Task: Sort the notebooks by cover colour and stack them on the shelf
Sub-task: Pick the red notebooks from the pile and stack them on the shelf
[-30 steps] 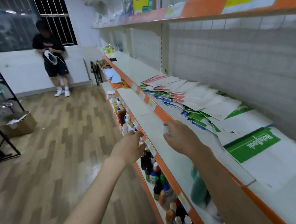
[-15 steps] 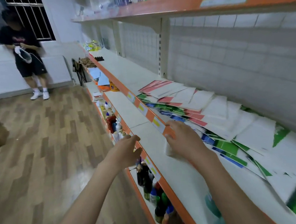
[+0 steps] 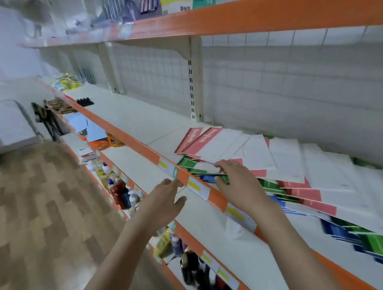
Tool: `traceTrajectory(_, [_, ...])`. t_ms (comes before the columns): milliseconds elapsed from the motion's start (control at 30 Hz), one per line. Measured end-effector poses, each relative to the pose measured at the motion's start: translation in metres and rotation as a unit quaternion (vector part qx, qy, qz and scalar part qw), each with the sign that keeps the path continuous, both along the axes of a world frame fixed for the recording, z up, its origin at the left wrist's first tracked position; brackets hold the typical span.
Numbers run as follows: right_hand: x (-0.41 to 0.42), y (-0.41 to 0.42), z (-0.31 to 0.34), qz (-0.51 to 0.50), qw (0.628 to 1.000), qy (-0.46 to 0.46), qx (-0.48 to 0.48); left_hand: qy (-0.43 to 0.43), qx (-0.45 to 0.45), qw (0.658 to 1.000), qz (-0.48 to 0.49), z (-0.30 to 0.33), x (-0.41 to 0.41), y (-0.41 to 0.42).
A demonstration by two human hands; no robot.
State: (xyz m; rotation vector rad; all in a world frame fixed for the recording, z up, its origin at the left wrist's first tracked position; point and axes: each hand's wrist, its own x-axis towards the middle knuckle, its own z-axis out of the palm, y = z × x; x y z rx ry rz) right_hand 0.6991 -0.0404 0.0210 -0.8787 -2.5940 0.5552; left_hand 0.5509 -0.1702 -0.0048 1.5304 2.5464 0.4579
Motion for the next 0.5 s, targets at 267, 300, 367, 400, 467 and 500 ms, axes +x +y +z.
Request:
traceTrajectory(267, [-0.073,0.044,-0.002,-0.034,0.999,-0.017,0.006,-0.001,0.024,0.999,-0.033,0.003,-0.076,0.047])
traceTrajectory(300, [-0.082,0.051,-0.002,-0.041,0.999,-0.02,0.005,-0.003,0.026,0.999,-0.036,0.004,-0.085,0.056])
traceTrajectory(367, [-0.1,0.066,-0.002,-0.054,0.998,-0.021,0.004,-0.002,0.029,0.999,-0.045,0.006,-0.103,0.077])
traceTrajectory(400, [-0.109,0.073,-0.003,-0.061,0.998,-0.018,0.004,-0.002,0.028,0.998,-0.052,0.007,-0.111,0.089])
traceTrajectory(467, [-0.124,0.086,-0.005,-0.077,0.997,-0.009,0.006,0.004,0.026,0.997,-0.074,0.011,-0.126,0.112])
traceTrajectory(500, [-0.129,0.092,-0.006,-0.086,0.996,-0.008,0.004,0.009,0.024,0.996,-0.086,0.012,-0.131,0.124])
